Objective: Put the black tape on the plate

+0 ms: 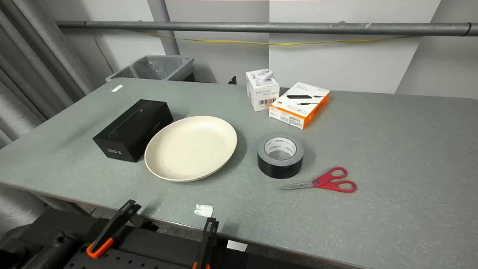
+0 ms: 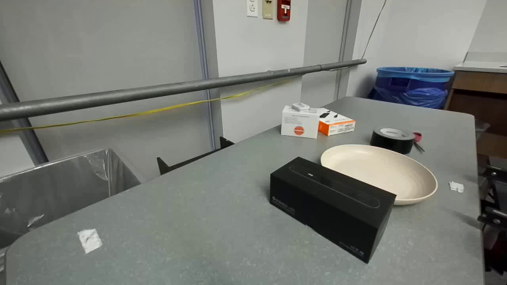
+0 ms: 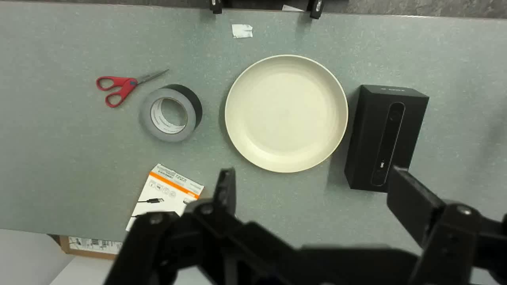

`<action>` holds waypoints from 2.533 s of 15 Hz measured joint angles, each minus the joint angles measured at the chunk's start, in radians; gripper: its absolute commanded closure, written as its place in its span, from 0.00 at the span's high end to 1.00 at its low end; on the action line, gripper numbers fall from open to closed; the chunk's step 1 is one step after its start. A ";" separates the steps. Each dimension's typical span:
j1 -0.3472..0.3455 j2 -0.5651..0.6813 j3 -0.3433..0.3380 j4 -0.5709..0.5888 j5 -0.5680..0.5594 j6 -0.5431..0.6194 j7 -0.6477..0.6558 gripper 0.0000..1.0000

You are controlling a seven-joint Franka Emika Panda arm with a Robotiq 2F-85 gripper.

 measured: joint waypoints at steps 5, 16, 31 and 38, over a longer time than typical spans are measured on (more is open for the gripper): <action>0.000 0.000 0.000 0.000 0.000 0.000 0.000 1.00; 0.000 0.000 0.000 0.000 0.000 0.000 0.000 1.00; -0.133 0.210 -0.181 -0.276 -0.100 0.523 -0.023 1.00; -0.132 0.205 -0.171 -0.277 -0.100 0.523 -0.023 1.00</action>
